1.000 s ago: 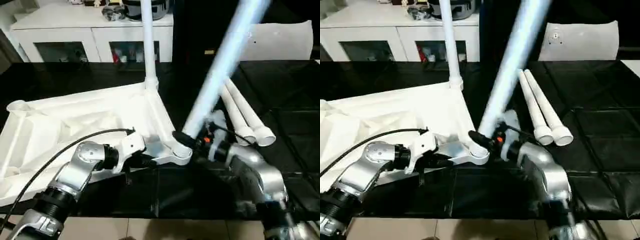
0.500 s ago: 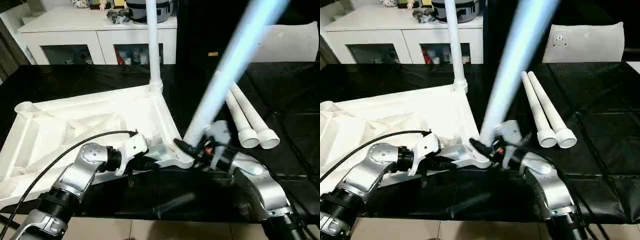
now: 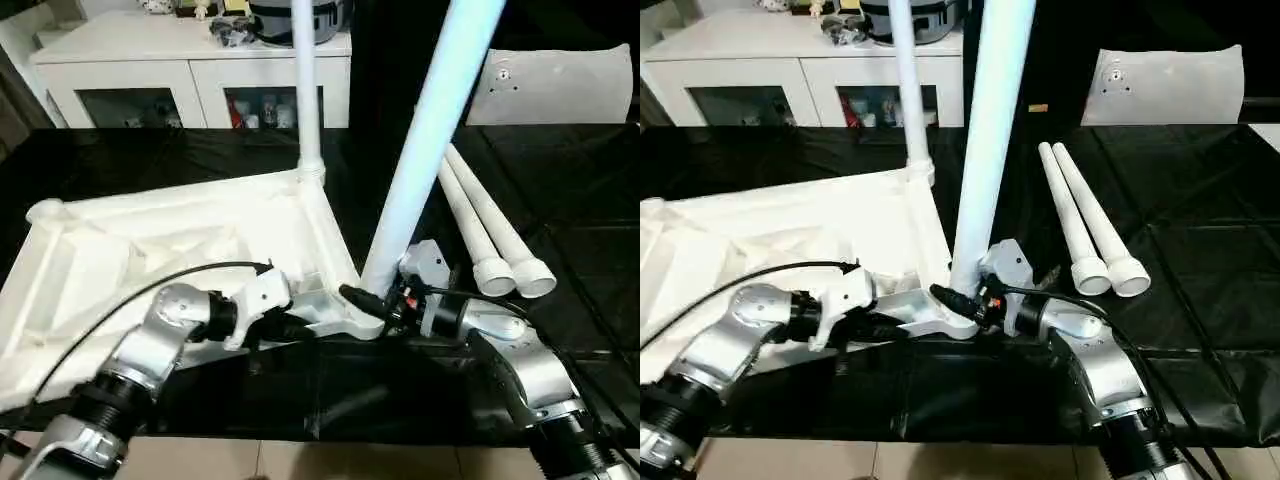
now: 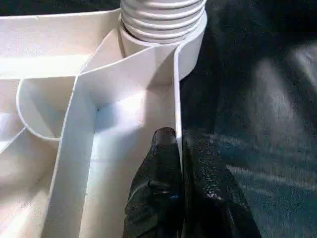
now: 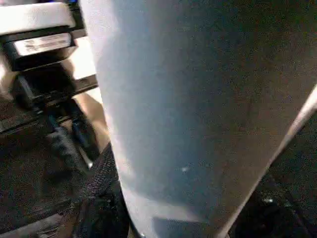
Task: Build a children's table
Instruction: Insert table leg to table base
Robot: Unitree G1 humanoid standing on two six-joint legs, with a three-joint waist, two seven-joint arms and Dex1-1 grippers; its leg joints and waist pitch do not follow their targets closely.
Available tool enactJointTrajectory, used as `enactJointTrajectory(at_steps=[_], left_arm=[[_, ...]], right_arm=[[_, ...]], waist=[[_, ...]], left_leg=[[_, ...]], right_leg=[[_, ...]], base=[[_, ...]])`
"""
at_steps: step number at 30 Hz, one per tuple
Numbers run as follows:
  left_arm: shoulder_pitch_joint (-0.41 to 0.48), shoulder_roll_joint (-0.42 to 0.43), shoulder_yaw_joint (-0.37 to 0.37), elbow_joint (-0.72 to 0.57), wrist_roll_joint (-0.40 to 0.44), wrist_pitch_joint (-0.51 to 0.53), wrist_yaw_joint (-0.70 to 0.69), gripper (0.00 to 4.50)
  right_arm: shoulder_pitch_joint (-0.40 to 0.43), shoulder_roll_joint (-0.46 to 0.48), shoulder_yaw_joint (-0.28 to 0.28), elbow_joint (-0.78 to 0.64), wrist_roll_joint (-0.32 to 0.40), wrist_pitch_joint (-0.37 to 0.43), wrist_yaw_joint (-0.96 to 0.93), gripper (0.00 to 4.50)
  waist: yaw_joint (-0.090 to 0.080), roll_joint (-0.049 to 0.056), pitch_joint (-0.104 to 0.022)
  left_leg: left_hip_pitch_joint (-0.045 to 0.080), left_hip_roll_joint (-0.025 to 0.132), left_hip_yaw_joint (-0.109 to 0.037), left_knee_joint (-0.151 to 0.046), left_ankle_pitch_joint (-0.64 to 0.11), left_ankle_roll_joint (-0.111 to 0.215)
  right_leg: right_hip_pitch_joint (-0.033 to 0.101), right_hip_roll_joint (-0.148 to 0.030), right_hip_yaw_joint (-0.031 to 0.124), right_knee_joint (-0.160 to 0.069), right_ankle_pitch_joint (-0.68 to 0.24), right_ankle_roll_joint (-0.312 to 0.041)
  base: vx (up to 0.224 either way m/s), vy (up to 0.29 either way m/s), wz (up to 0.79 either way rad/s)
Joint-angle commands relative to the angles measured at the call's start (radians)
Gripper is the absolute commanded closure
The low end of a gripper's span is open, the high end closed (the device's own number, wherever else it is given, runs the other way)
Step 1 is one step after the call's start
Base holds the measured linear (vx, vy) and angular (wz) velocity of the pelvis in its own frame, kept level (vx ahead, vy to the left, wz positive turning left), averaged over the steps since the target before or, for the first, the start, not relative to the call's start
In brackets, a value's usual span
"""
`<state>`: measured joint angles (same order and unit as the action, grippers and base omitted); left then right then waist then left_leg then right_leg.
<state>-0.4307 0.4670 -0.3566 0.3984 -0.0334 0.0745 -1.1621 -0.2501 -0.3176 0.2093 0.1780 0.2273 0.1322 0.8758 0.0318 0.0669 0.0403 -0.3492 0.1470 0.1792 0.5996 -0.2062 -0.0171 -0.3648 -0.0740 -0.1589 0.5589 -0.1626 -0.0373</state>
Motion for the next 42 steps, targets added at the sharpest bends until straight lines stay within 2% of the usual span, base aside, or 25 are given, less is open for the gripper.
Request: enactJointTrajectory(at_steps=[1,4,11,12,17,20,21,23,24,25,26,27,28,29,30,31,32,33,34,35,36,37,38,40,42], left_arm=[[-0.053,0.017,0.005,0.011,0.030,-0.040,-0.001,4.50],[-0.081,0.016,-0.017,0.044,0.046,-0.068,-0.031,4.50],[-0.140,0.016,-0.033,0.138,0.081,-0.113,-0.026,4.50],[-0.151,0.017,-0.032,0.160,0.092,-0.124,-0.020,4.50],[-0.145,0.024,-0.017,0.163,0.088,-0.113,-0.013,4.50],[-0.138,0.029,-0.010,0.161,0.083,-0.106,0.002,4.50],[-0.128,0.033,0.003,0.147,0.070,-0.089,0.018,4.50],[-0.126,0.033,0.007,0.146,0.066,-0.087,0.021,4.50],[-0.126,0.033,0.007,0.146,0.066,-0.087,0.021,4.50],[-0.087,0.041,0.040,0.077,0.050,-0.028,0.059,4.50],[-0.049,0.047,0.069,0.007,0.039,0.028,0.092,4.50],[-0.049,0.047,0.069,0.007,0.039,0.028,0.092,4.50],[-0.006,0.050,0.099,-0.072,0.030,0.096,0.131,4.50],[0.040,0.040,0.130,-0.158,0.028,0.171,0.183,4.50],[0.096,0.004,0.161,-0.263,0.030,0.267,0.254,4.50],[0.119,-0.013,0.174,-0.305,0.031,0.307,0.283,4.50],[0.148,-0.048,0.181,-0.363,0.035,0.361,0.321,4.50],[0.155,-0.060,0.181,-0.378,0.036,0.374,0.331,4.50],[0.165,-0.079,0.181,-0.402,0.037,0.397,0.347,4.50],[0.177,-0.108,0.176,-0.427,0.040,0.420,0.367,4.50],[0.184,-0.128,0.171,-0.443,0.042,0.435,0.380,4.50],[0.183,-0.142,0.162,-0.444,0.047,0.440,0.388,4.50],[0.184,-0.154,0.152,-0.457,0.052,0.458,0.399,4.50],[0.185,-0.156,0.148,-0.463,0.053,0.466,0.403,4.50],[0.175,-0.159,0.135,-0.452,0.060,0.466,0.412,4.50]], right_arm=[[0.069,0.000,0.108,0.074,-0.012,0.052,0.093,2.59],[0.087,-0.011,0.141,0.060,-0.011,0.053,0.141,2.59],[0.107,-0.017,0.177,0.031,-0.023,0.047,0.178,2.59],[0.105,-0.014,0.181,0.034,-0.030,0.042,0.182,2.59],[0.086,0.005,0.179,0.048,-0.039,0.040,0.170,2.59],[0.080,0.017,0.169,0.056,-0.044,0.039,0.145,2.59],[0.073,0.030,0.156,0.068,-0.051,0.035,0.112,2.59],[0.072,0.034,0.152,0.072,-0.055,0.033,0.103,2.59],[0.072,0.034,0.152,0.072,-0.055,0.033,0.103,2.59],[0.052,0.064,0.117,0.108,-0.070,0.015,0.027,2.59],[0.032,0.090,0.084,0.141,-0.082,0.003,-0.038,2.59],[0.032,0.090,0.084,0.141,-0.082,0.003,-0.038,2.59],[0.011,0.114,0.056,0.173,-0.091,-0.008,-0.098,2.59],[-0.015,0.139,0.025,0.203,-0.092,-0.011,-0.156,2.59],[-0.047,0.169,-0.009,0.235,-0.085,-0.010,-0.217,2.59],[-0.060,0.181,-0.022,0.248,-0.082,-0.009,-0.242,2.59],[-0.082,0.200,-0.043,0.272,-0.079,-0.011,-0.283,2.59],[-0.088,0.205,-0.048,0.279,-0.079,-0.012,-0.294,2.59],[-0.098,0.212,-0.056,0.291,-0.078,-0.013,-0.311,2.59],[-0.110,0.221,-0.063,0.308,-0.081,-0.019,-0.334,2.59],[-0.119,0.229,-0.070,0.322,-0.086,-0.023,-0.349,2.59],[-0.126,0.233,-0.074,0.335,-0.092,-0.028,-0.362,2.59],[-0.135,0.239,-0.077,0.356,-0.098,-0.038,-0.381,2.59],[-0.139,0.240,-0.077,0.363,-0.099,-0.043,-0.387,2.59],[-0.141,0.249,-0.077,0.367,-0.096,-0.043,-0.389,2.59]], waist=[[-0.004,-0.003,-0.025],[-0.003,-0.003,-0.015],[0.002,-0.003,-0.008],[0.001,-0.008,-0.007],[-0.002,-0.012,0.004],[-0.007,-0.015,0.014],[-0.018,-0.013,0.026],[-0.023,-0.008,0.030],[-0.033,-0.007,0.029],[-0.036,-0.001,0.029],[-0.046,0.003,0.041],[-0.047,0.006,0.038],[-0.045,0.004,0.036],[-0.043,0.000,0.043],[-0.049,-0.031,0.042],[-0.047,-0.033,0.041],[-0.040,-0.048,0.041],[-0.033,-0.031,0.037],[-0.041,-0.022,0.038],[-0.045,-0.018,0.038],[-0.043,-0.021,0.038],[-0.042,-0.039,0.042],[-0.035,-0.040,0.044],[-0.028,-0.037,0.041],[-0.026,-0.037,0.036]], left_leg=[[0.013,0.094,-0.061,-0.087,-0.427,0.026],[0.015,0.097,-0.064,-0.093,-0.451,0.020],[0.011,0.104,-0.067,-0.103,-0.449,0.011],[0.011,0.105,-0.067,-0.104,-0.451,0.010],[0.016,0.102,-0.070,-0.104,-0.488,-0.001],[0.025,0.101,-0.074,-0.104,-0.537,-0.012],[0.042,0.095,-0.078,-0.099,-0.608,-0.025],[0.050,0.097,-0.083,-0.099,-0.639,-0.034],[0.054,0.100,-0.087,-0.103,-0.670,-0.042],[0.047,0.113,-0.097,-0.119,-0.706,-0.059],[0.039,0.122,-0.103,-0.142,-0.769,-0.066],[0.033,0.127,-0.106,-0.151,-0.801,-0.083],[-0.002,0.139,-0.114,-0.184,-0.836,-0.100],[-0.014,0.139,-0.116,-0.196,-0.836,-0.104],[0.026,0.093,-0.108,-0.129,-0.661,-0.104],[0.030,0.072,-0.106,-0.089,-0.522,-0.070],[-0.004,0.065,-0.095,-0.068,-0.288,-0.009],[-0.024,0.072,-0.100,-0.079,-0.231,0.004],[-0.024,0.102,-0.104,-0.107,-0.274,0.007],[-0.015,0.115,-0.107,-0.114,-0.324,0.003],[0.008,0.119,-0.099,-0.118,-0.414,-0.011],[0.006,0.103,-0.090,-0.113,-0.435,-0.001],[0.013,0.090,-0.081,-0.103,-0.411,0.017],[-0.001,0.093,-0.083,-0.104,-0.343,0.037],[0.003,0.103,-0.084,-0.110,-0.332,0.039]], right_leg=[[0.016,-0.113,0.076,-0.111,-0.599,-0.010],[0.015,-0.117,0.080,-0.111,-0.597,-0.020],[0.017,-0.122,0.090,-0.103,-0.559,-0.050],[0.017,-0.123,0.091,-0.103,-0.557,-0.054],[0.012,-0.130,0.088,-0.114,-0.665,-0.032],[0.004,-0.129,0.082,-0.127,-0.729,-0.011],[-0.004,-0.123,0.061,-0.143,-0.808,0.018],[-0.001,-0.122,0.047,-0.152,-0.823,0.030],[0.009,-0.120,0.034,-0.154,-0.792,0.033],[0.024,-0.125,0.035,-0.135,-0.735,0.020],[0.032,-0.110,0.030,-0.127,-0.719,0.023],[0.041,-0.114,0.036,-0.104,-0.687,0.010],[0.070,-0.112,0.071,-0.027,-0.586,-0.021],[0.070,-0.113,0.087,-0.019,-0.570,-0.030],[0.005,-0.163,0.108,-0.094,-0.777,-0.052],[0.004,-0.184,0.106,-0.124,-0.864,-0.046],[0.034,-0.194,0.111,-0.131,-0.864,-0.038],[0.051,-0.182,0.106,-0.117,-0.786,-0.048],[0.040,-0.139,0.094,-0.097,-0.621,-0.080],[0.033,-0.127,0.095,-0.088,-0.541,-0.097],[0.016,-0.121,0.106,-0.081,-0.448,-0.138],[0.017,-0.131,0.115,-0.082,-0.486,-0.152],[0.012,-0.139,0.118,-0.095,-0.588,-0.136],[0.025,-0.139,0.116,-0.097,-0.603,-0.114],[0.022,-0.130,0.115,-0.090,-0.533,-0.119]], base=[[0.000,0.000,0.00],[0.000,0.000,0.00],[0.000,0.000,0.00],[0.000,0.000,0.00],[0.000,0.000,0.00],[0.000,0.000,0.00],[0.000,0.000,0.00],[0.000,0.000,0.00],[0.000,0.000,0.00],[0.000,0.000,0.00],[0.000,0.000,0.00],[0.000,0.000,0.00],[0.000,0.000,0.00],[0.000,0.000,0.00],[0.000,0.000,0.00],[0.000,0.000,0.00],[0.038,0.002,-0.30],[0.029,0.016,-0.28],[0.029,0.016,-0.28],[0.000,0.000,0.00],[0.000,0.000,0.00],[0.000,0.000,0.00],[0.000,0.000,0.00],[0.000,0.000,0.00],[0.000,0.000,0.00]])
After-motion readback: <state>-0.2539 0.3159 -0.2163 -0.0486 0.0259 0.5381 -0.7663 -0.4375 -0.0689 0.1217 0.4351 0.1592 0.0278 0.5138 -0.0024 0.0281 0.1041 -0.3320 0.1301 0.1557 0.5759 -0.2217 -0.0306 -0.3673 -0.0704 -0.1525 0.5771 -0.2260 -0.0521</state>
